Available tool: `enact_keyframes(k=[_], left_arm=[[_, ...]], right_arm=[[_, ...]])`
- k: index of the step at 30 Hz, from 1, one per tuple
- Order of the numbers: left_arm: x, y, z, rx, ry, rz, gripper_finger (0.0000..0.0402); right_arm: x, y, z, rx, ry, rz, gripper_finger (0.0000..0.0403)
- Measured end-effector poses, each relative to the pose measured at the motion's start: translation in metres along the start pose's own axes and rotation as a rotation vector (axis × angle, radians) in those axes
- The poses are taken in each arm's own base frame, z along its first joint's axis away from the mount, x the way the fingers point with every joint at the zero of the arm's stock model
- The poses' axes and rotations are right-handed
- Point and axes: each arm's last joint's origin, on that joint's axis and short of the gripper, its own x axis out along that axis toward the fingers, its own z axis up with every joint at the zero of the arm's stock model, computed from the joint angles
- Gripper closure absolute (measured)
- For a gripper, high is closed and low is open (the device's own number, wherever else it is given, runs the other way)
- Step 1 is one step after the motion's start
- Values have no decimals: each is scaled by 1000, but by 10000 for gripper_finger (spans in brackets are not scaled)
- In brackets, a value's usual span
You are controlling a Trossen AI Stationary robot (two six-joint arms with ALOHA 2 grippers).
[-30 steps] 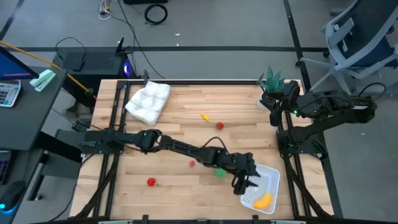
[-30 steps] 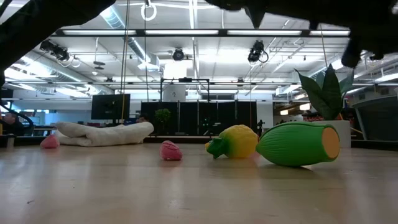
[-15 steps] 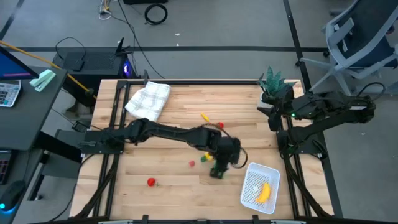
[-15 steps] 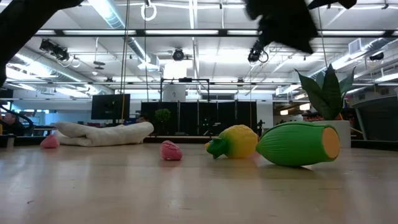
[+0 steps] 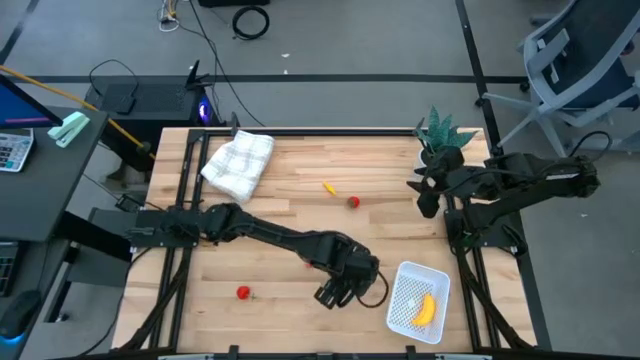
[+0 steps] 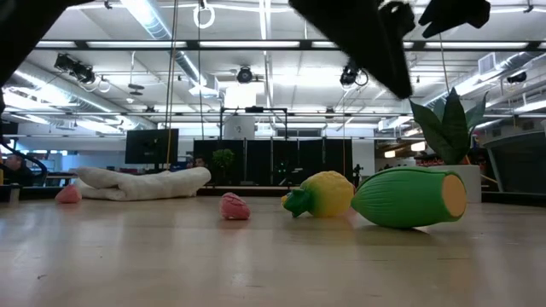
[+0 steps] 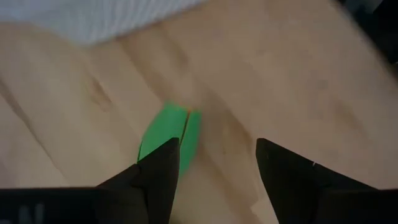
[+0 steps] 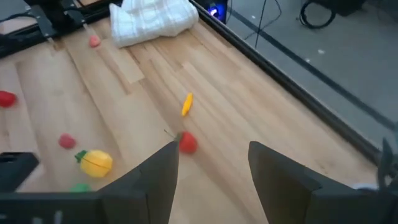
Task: Pick and placing Produce into tupperware
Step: Put the top red strawberry into the white basket
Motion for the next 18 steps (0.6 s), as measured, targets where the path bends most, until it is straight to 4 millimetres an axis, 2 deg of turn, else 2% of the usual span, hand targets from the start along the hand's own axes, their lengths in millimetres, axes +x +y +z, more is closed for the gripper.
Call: enact_keyframes(k=[8,13,18], left_arm=[[6,12,-5,-91,29,74,182],[-6,25,-9,-295,41,179,185],[-27,29,-21,-488,111,179,184]], right_arm=[[9,7,-9,85,138,114,199],[18,22,-14,-99,319,316,199],[34,33,-14,-228,337,301,199]])
